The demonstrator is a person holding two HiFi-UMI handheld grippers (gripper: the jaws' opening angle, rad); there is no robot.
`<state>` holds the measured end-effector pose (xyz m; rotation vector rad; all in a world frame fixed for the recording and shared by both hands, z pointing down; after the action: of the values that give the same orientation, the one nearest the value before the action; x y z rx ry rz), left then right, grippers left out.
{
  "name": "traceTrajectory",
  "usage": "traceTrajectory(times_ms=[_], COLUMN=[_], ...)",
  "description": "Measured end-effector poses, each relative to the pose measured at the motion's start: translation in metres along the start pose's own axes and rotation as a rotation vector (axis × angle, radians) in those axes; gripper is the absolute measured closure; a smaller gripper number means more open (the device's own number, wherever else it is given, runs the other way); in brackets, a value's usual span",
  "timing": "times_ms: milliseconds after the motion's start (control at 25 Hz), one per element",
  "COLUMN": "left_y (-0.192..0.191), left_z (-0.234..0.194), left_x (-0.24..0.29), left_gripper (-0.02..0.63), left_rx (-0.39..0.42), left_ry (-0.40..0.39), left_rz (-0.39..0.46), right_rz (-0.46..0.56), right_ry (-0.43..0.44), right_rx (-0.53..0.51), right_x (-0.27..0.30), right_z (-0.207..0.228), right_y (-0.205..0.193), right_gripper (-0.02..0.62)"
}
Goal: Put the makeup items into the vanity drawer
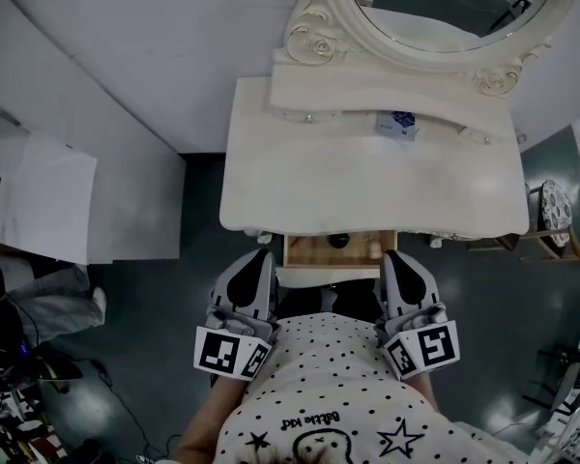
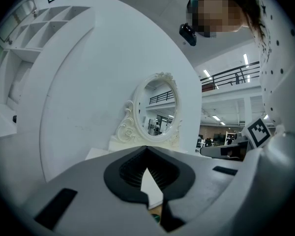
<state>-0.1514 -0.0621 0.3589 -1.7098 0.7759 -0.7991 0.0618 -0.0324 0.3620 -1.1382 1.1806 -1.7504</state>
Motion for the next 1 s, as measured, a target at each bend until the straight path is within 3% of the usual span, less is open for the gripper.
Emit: traceTrajectory(times_ms=[480,760,1000], left_y=[0.001,0.009,0.012], left_z=[-0.003,-0.022,-0.016], left_x=[-0.002,-0.015,-0.017], left_gripper=[0.611,0.611,0.611], left_rx=[-0.009,0.009,0.024], left_ry=[0.011,0.105,0.159], left_rz=[0.002,0.032,0.050], right_rz=[-0.027,-0.048,-0.058], right_ry=[0.011,-0.003,0.037], right_rx=[0.014,-0.083,-0.091], right_x=[0.003,0.004,-0.001], right_z=[0.000,-0.004,0.006], right_y=[-0.005,-0.004,-0.006], right_gripper=[0.588,0.588,0.588])
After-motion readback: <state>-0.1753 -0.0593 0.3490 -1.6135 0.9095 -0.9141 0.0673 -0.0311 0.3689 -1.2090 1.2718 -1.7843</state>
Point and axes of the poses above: the fingertips, and each gripper's own axes: x forward along the fingers, z to its right, y out of its top, the point moved 3 cm from there along -x, backward along the fingers, and after that the axes turned 2 degrees about -z, right-handed, at the moved point
